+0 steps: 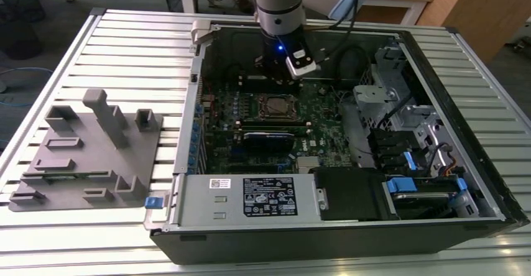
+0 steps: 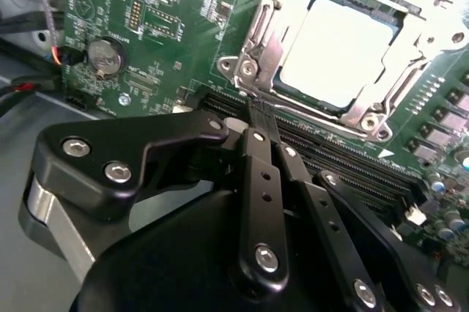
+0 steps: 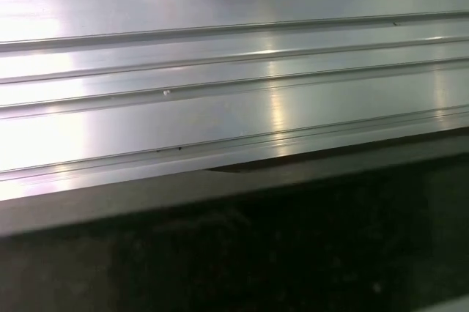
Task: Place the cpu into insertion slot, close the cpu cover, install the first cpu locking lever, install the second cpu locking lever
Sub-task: 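Install the first cpu locking lever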
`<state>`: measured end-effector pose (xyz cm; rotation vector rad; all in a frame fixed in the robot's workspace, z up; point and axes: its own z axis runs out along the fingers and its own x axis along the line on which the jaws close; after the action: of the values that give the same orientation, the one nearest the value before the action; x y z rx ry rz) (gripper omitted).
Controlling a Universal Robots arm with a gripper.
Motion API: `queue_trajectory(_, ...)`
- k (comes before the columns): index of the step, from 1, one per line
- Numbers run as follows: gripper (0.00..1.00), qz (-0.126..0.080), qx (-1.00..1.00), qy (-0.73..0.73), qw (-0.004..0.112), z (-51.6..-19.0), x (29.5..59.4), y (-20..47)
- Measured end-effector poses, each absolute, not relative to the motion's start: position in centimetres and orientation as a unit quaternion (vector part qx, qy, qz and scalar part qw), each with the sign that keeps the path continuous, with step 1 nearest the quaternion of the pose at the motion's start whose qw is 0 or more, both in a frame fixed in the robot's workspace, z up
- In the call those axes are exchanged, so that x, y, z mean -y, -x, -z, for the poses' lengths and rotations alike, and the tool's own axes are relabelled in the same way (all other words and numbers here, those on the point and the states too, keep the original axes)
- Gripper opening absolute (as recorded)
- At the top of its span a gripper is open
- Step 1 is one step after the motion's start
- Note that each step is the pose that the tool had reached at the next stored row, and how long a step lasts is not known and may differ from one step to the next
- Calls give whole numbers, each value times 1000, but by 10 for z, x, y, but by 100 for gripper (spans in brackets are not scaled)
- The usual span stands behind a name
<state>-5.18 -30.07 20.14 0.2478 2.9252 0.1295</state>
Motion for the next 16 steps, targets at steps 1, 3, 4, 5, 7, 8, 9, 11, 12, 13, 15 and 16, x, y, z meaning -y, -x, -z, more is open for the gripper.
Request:
queue_trajectory(1, 11, -44, -990, -84, 104, -201, 301, 52)
queue_trajectory(3, 11, -44, -990, -84, 107, -200, 302, 54)
queue_trajectory(4, 11, -45, -990, -84, 109, -200, 302, 54)
queue_trajectory(5, 11, -45, -989, -84, 110, -199, 303, 55)
queue_trajectory(7, 11, -45, -989, -83, 113, -198, 303, 55)
queue_trajectory(8, 11, -45, -989, -83, 114, -197, 304, 56)
queue_trajectory(9, 11, -45, -989, -83, 115, -197, 304, 56)
queue_trajectory(11, 11, -45, -989, -83, 117, -196, 305, 57)
queue_trajectory(12, 11, -46, -988, -83, 119, -196, 305, 57)
queue_trajectory(13, 11, -46, -988, -83, 120, -196, 305, 58)
queue_trajectory(15, 11, -48, -988, -83, 123, -195, 305, 58)
queue_trajectory(16, 11, -50, -987, -83, 125, -195, 306, 58)
